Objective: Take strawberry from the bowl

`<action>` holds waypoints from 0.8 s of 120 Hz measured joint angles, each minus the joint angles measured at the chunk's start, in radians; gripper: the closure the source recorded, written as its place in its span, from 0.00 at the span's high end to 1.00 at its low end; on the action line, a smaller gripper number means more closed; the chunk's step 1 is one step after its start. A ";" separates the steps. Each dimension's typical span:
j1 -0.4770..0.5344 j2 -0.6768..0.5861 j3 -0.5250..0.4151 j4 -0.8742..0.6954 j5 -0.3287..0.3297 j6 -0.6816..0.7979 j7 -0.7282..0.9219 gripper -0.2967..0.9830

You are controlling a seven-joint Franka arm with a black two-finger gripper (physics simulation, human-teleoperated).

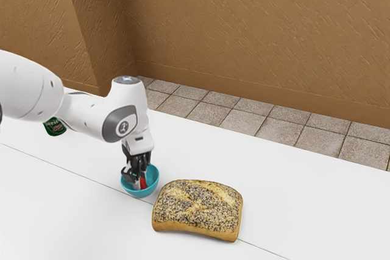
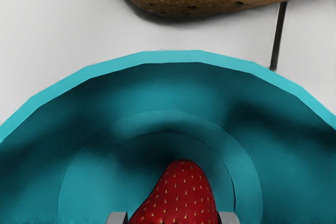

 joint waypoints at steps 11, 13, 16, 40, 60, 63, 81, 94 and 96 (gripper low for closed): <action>-0.001 -0.036 0.000 0.001 0.000 -0.008 -0.003 0.31; -0.001 -0.047 0.000 0.002 0.000 -0.011 -0.003 0.31; -0.002 -0.064 0.000 0.002 0.001 -0.016 -0.005 0.30; 0.012 -0.207 -0.078 0.004 0.003 -0.086 -0.031 0.29; 0.000 -0.255 -0.258 0.030 0.003 -0.166 -0.091 0.30; -0.014 -0.245 -0.274 0.047 0.003 -0.178 -0.102 0.30; -0.173 -0.098 -0.295 0.275 0.004 -0.259 -0.169 0.30; -0.230 0.000 -0.293 0.404 0.006 -0.308 -0.212 0.30; -0.235 0.012 -0.293 0.419 0.006 -0.314 -0.218 0.30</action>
